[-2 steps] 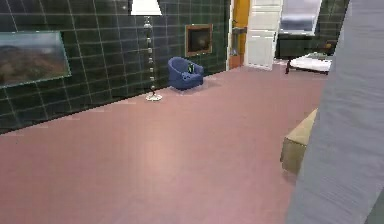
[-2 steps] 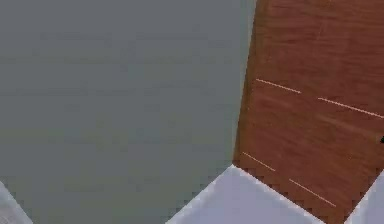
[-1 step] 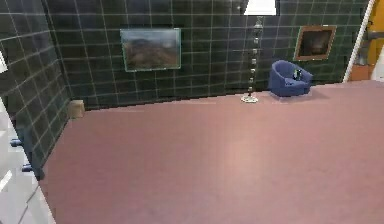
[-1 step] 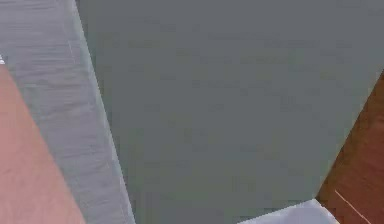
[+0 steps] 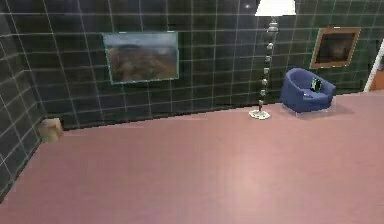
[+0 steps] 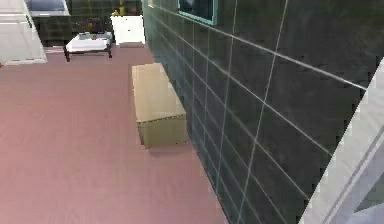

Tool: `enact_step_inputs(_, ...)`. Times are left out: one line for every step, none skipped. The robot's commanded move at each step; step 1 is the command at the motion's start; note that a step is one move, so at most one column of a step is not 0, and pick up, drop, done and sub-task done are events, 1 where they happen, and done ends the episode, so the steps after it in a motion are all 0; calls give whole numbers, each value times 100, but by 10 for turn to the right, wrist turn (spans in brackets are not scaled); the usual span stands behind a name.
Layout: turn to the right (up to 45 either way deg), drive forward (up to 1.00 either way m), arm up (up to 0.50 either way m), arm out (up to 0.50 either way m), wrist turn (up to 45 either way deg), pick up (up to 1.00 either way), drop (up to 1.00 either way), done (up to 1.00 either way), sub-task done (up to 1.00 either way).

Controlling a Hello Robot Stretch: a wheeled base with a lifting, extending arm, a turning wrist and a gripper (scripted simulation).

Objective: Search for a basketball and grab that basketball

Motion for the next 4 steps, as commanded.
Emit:
enact_step_inputs(450,0,0,0,0,0,0,0,0)
enact_step_inputs(120,0,0,0,0,0,0,0,0)
enact_step_inputs(0,100,0,0,0,0,0,0,0)
enact_step_inputs(30,0,0,0,0,0,0,0,0)
